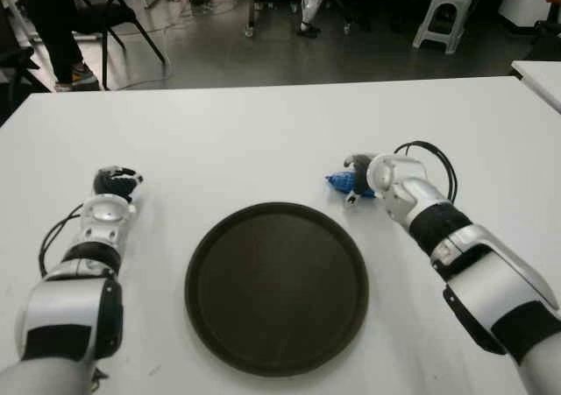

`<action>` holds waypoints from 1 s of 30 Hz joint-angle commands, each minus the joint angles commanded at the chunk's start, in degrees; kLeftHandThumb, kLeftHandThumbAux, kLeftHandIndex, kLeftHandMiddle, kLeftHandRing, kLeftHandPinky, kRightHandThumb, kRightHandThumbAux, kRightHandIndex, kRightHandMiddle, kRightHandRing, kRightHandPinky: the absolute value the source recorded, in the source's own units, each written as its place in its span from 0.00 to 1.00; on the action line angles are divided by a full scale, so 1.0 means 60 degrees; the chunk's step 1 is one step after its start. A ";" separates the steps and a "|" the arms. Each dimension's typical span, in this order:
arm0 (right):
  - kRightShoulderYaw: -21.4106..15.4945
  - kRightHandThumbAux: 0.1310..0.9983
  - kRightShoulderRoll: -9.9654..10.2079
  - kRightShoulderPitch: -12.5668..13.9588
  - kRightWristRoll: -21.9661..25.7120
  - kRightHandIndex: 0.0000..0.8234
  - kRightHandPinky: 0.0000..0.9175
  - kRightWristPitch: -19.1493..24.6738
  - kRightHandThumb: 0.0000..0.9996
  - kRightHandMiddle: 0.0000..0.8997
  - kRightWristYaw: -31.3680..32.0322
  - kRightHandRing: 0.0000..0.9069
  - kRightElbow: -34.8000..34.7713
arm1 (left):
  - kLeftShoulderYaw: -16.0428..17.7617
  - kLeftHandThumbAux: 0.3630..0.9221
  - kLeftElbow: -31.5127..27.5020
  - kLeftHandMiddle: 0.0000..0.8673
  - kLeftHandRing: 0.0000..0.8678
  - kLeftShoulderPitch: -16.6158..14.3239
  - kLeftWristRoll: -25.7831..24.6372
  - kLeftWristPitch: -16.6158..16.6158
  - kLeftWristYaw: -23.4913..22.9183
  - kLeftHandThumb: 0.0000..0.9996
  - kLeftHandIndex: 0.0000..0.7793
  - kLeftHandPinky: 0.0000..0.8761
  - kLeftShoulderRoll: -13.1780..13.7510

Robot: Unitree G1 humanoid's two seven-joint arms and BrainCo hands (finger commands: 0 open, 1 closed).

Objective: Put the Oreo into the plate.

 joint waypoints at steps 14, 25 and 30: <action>-0.0006 0.78 -0.0150 -0.0090 0.0096 0.05 0.00 -0.0308 0.00 0.08 0.0019 0.03 0.0339 | 0.0042 0.65 0.0010 0.20 0.21 0.0053 -0.0066 -0.0056 -0.0099 0.68 0.51 0.17 0.0030; 0.0100 0.79 -0.0278 -0.0085 0.0011 0.06 0.00 -0.0716 0.00 0.08 -0.0092 0.03 0.0420 | 0.0076 0.65 0.0016 0.19 0.21 0.0098 -0.0073 -0.0096 -0.0082 0.67 0.51 0.17 0.0032; 0.0112 0.79 -0.0285 -0.0104 0.0031 0.06 0.00 -0.0819 0.00 0.08 -0.0138 0.03 0.0551 | 0.0088 0.65 0.0018 0.19 0.20 0.0115 -0.0079 -0.0116 -0.0069 0.67 0.51 0.15 0.0044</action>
